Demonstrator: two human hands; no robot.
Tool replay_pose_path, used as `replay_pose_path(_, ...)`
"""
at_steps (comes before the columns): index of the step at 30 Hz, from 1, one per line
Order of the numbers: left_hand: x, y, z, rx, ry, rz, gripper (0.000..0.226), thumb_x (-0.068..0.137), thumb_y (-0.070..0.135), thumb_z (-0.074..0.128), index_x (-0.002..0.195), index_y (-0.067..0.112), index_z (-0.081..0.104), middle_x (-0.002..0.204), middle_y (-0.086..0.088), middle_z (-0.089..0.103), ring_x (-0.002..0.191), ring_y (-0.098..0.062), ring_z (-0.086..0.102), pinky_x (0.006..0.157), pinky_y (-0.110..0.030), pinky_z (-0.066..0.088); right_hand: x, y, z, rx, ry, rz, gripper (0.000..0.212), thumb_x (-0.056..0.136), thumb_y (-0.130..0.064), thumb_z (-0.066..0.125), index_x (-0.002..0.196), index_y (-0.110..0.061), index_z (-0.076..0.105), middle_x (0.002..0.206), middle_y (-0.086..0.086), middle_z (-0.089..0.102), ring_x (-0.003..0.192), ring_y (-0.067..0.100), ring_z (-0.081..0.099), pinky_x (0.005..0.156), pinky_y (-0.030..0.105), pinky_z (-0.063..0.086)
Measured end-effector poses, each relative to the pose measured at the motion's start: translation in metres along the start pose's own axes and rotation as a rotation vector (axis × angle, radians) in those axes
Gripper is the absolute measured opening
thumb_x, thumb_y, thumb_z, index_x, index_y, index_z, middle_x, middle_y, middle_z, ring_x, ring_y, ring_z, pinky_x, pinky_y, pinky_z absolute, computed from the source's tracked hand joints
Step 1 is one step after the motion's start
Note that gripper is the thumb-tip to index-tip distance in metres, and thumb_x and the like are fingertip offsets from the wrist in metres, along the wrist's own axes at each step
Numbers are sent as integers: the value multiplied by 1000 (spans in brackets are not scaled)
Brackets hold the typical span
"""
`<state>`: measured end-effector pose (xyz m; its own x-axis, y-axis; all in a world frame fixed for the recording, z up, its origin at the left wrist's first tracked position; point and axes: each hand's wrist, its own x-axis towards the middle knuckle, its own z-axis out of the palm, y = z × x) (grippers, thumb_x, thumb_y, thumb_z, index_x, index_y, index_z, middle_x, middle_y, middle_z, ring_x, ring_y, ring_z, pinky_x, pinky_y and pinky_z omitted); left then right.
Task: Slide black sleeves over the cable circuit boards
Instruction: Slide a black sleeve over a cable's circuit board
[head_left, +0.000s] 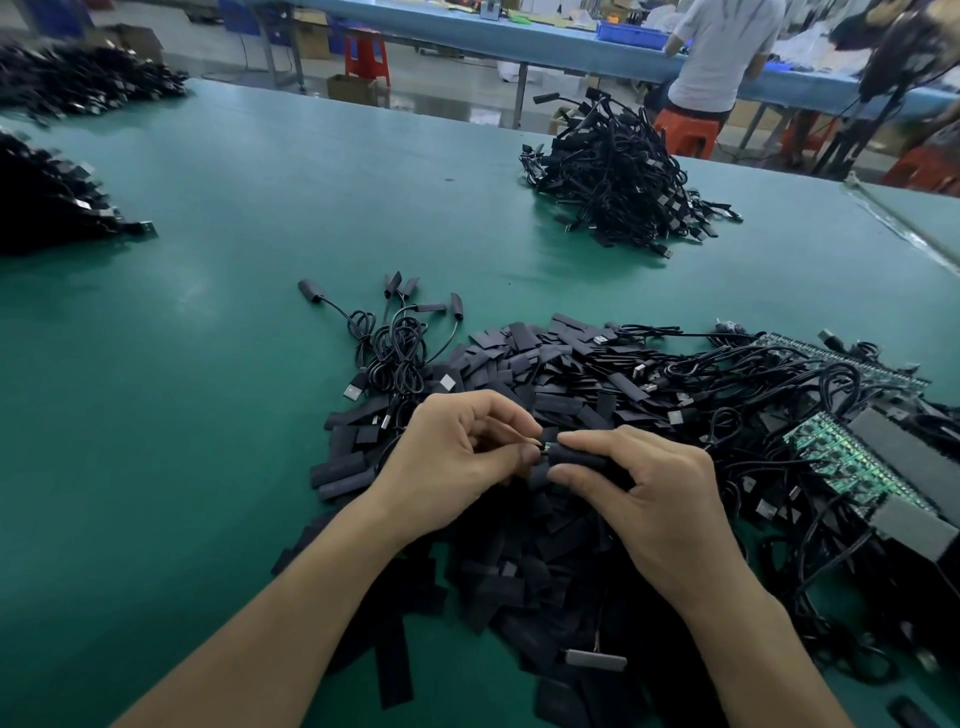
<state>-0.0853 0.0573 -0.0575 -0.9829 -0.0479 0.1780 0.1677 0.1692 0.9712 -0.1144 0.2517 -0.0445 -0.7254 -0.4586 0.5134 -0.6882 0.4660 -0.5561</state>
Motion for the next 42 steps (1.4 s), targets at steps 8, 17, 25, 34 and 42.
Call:
replay_pose_path(8,0,-1,-1,5,10,-7,23,82,-2,78,82,20,70,70,-2,73,62,-14,69,59,-22,55,0,4,0,-11,36,31,27,72,-21,84,98,-14,79,90,-12,73,85,-1,68,77,15,52)
replay_pose_path(17,1,-2,-2,14,-4,0,25,82,-2,78,79,21,69,66,-3,71,58,-16,65,57,-23,54,0,1,0,21,18,23,28,74,-29,76,98,-14,79,88,-14,72,86,-2,67,76,11,50)
replay_pose_path(25,0,-1,-2,18,-41,-2,24,83,1,77,81,24,69,70,-4,73,61,-16,66,58,-25,54,-1,5,1,3,-19,39,21,78,-24,79,97,-15,77,89,-13,72,86,-2,66,77,10,48)
replay_pose_path(34,-1,0,-1,36,-42,-12,28,83,4,78,77,29,67,69,-5,73,61,-20,68,58,-26,53,-2,6,4,-42,-24,8,23,78,-22,80,99,-14,78,85,-10,71,82,0,64,76,7,46)
replay_pose_path(42,-1,0,-2,23,-32,-13,23,83,5,77,79,27,67,70,-5,73,61,-19,67,59,-33,54,-3,7,6,-23,2,17,28,77,-25,81,104,-17,77,90,-12,72,87,-1,66,78,11,48)
